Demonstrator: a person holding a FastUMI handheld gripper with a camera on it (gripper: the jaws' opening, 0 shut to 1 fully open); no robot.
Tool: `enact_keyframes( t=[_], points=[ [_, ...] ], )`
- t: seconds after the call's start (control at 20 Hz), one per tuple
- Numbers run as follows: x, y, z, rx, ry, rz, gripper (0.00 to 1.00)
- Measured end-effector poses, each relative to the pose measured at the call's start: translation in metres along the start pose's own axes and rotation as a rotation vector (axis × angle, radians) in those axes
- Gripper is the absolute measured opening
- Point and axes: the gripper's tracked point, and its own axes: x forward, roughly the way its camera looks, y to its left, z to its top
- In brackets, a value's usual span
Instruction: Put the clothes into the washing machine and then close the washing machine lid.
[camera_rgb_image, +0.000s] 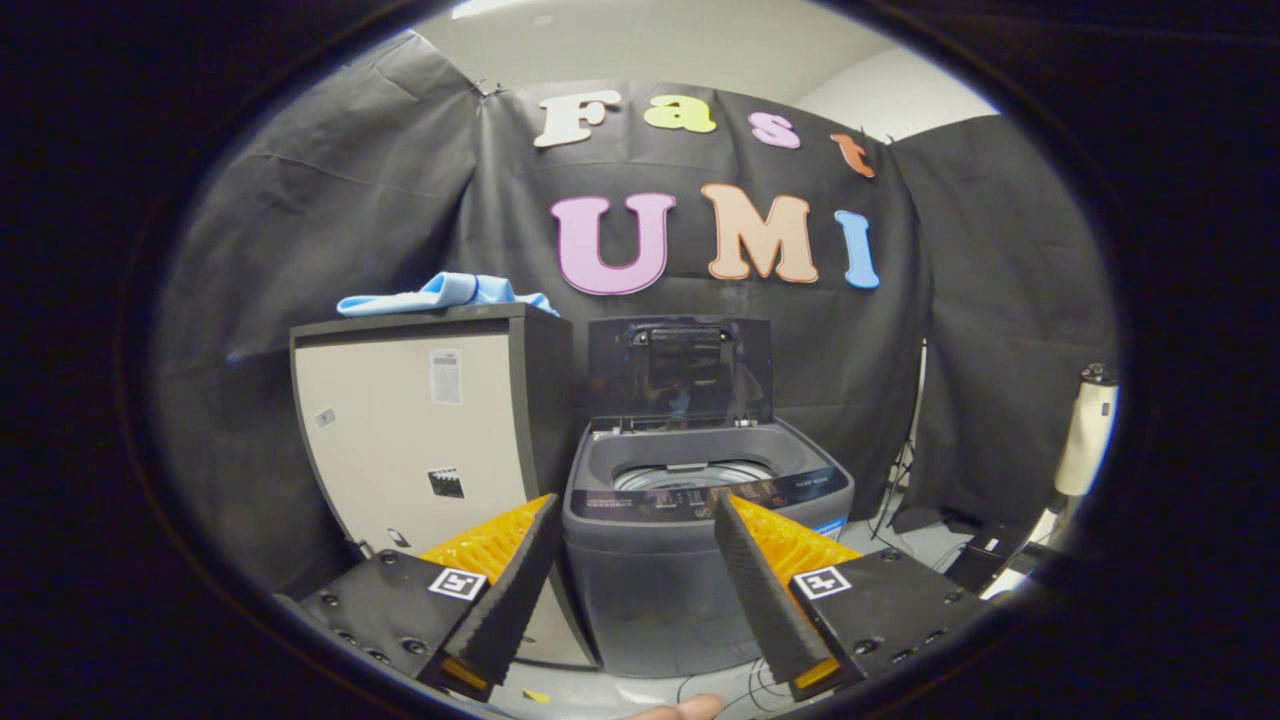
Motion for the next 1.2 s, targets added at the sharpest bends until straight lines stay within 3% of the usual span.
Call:
enact_keyframes(
  t=[0.3,0.8,1.2],
  points=[
    [0.021,0.071,0.052,0.062,-0.019,0.064,0.97],
    [0.096,0.192,0.171,0.024,-0.088,0.171,0.97],
    [0.202,0.267,0.193,0.039,0.063,0.174,0.99]
  ],
)
